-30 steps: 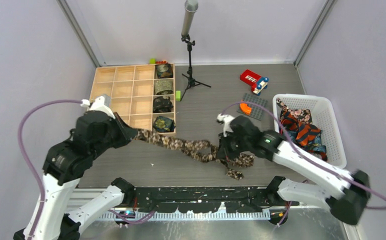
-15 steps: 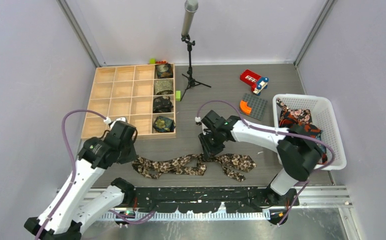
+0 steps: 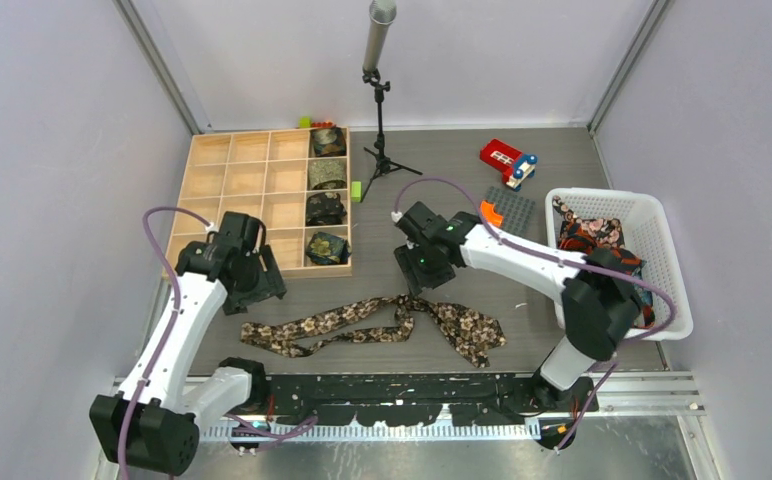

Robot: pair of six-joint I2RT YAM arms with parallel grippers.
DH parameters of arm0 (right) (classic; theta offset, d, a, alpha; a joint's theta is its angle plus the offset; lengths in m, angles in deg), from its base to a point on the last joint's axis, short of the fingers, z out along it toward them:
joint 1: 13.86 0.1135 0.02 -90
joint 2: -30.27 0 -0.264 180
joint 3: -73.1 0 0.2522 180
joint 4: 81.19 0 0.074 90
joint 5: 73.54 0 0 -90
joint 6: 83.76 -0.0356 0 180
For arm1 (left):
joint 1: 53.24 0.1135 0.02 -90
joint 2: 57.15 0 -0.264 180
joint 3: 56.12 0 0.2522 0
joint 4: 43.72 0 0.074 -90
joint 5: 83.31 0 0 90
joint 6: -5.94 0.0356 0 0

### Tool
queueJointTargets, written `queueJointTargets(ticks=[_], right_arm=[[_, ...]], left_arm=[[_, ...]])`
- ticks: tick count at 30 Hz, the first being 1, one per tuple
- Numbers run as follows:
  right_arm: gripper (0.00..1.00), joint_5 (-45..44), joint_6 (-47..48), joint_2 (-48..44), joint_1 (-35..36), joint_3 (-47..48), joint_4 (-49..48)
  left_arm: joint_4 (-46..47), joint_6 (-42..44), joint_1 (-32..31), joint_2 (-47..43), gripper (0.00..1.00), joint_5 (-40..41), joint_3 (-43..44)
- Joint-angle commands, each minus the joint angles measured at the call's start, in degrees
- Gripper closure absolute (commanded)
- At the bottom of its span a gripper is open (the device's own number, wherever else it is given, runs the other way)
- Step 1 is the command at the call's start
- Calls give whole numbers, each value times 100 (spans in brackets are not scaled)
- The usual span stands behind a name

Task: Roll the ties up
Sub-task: Flatten out the tie at the center of the board.

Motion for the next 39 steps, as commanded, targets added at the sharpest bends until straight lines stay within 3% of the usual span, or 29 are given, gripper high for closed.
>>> queueJointTargets(ticks=[1, 7, 12, 18, 26, 35, 39], right_arm=[[43, -648, -759, -1076, -6, -182, 418], [37, -1405, -3173, -2326, 401, -1477, 132], [35, -2401, -5512, -3295, 1440, -2436, -2], [36, -3319, -7654, -3621, 2526, -3055, -254], [36, -3491, -8580, -3257, 2798, -3275, -1047], [39, -3290, -9212, -2564, 2798, -3930, -2742], [42, -3458, -9381, -2386, 2783, -4081, -2648]], left_arm=[[-65, 377, -3, -136, 21, -116, 436], [-109, 406, -1019, -438, 27, -88, 601], [682, 265, -2681, -701, 27, 165, 65], [2035, 515, -3958, -898, 28, 445, -773], [3885, 1781, -5011, -694, 26, 689, -1767], [4076, 2591, -5031, 496, 22, 422, -1276], [4113, 2481, -5032, 512, 22, 297, -1285]])
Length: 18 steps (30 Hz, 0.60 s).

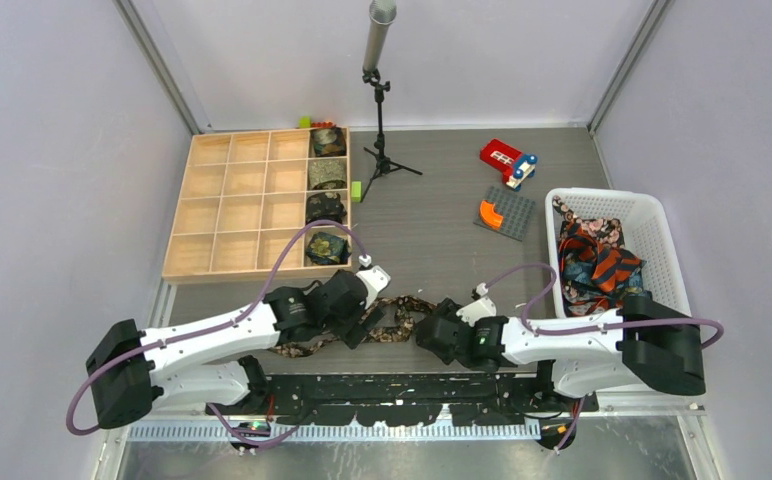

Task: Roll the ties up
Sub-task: Flatten out the tie at the center of the board.

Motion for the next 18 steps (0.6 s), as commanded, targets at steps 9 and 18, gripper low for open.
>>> queueJointTargets(ticks=[9, 18], right_arm=[[44, -788, 320, -1275, -1205, -456, 1093], [43, -558, 2280, -2176, -2484, 272, 1925]], left_arm=[[492, -129, -18, -160, 25, -326, 112], [927, 49, -13, 382, 22, -670, 208]])
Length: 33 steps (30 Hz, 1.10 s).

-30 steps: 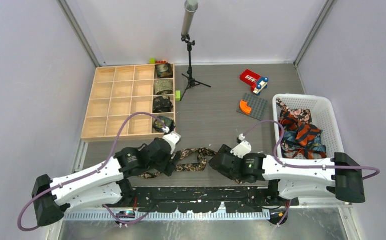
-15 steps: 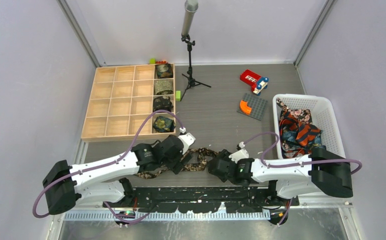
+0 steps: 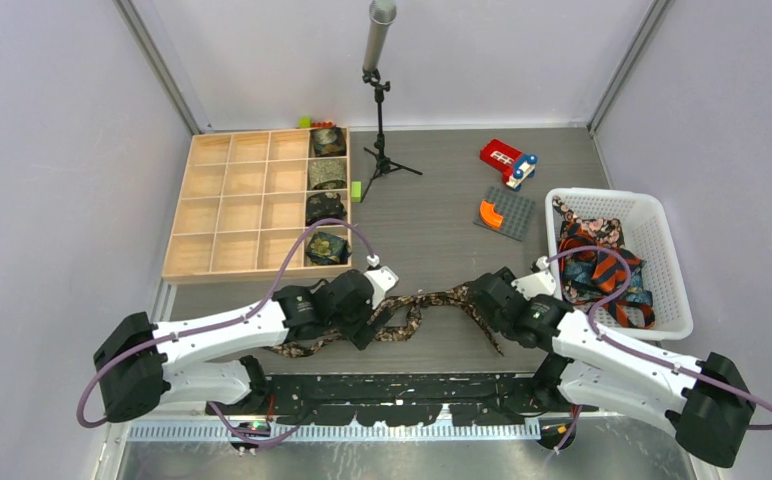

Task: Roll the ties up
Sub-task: Flatten out the tie at the center of the board.

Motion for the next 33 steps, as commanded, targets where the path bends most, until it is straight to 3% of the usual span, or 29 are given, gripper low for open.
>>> queueJointTargets(ticks=[1, 9, 15, 22, 25, 30, 33], right_arm=[[40, -11, 886, -168, -71, 623, 555], [23, 931, -675, -255, -61, 299, -25], [18, 744, -1328, 315, -61, 149, -834], [18, 276, -1688, 1201, -63, 360, -1060], [25, 102, -1721, 1424, -68, 380, -1052], [57, -154, -1727, 1513, -69, 357, -901], [70, -296, -1670, 1458, -126, 372, -642]], left_arm=[[531, 103, -15, 154, 21, -252, 200], [432, -73, -15, -167, 23, -167, 193], [303, -56, -15, -969, 23, -114, -36], [405, -208, -9, -1270, 23, -190, -390], [600, -342, -15, -1166, 20, -171, -471], [557, -645, -28, -592, 6, 102, -409], [560, -710, -96, -168, 1, 212, -319]])
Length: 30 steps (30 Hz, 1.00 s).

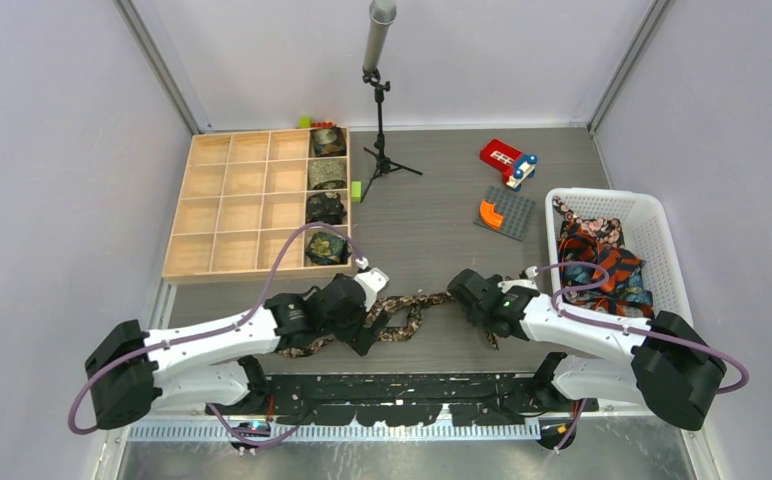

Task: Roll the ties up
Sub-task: Flatten out the tie at the center of the board.

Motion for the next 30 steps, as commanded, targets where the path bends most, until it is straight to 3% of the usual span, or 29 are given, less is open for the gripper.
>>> queueJointTargets(ticks=[1, 4, 6, 14, 24, 30], right_arm=[[76, -634, -18, -72, -104, 193, 324], [94, -627, 360, -194, -381, 270, 472], [99, -621, 632, -251, -550, 403, 652], [100, -623, 1651, -353, -826, 997, 1083], [100, -487, 2219, -579, -961, 1230, 1200], [100, -328, 2357, -714, -1031, 1249, 1198]], left_arm=[[251, -207, -93, 489, 0, 242, 173], [446, -31, -154, 828, 0, 248, 208], [597, 156, -224, 997, 0, 245, 231], [1038, 700, -290, 1580, 0, 278, 323], [987, 948, -219, 2635, 1, 500, 791], [1086, 998, 679, 2980, 20, -741, 873]])
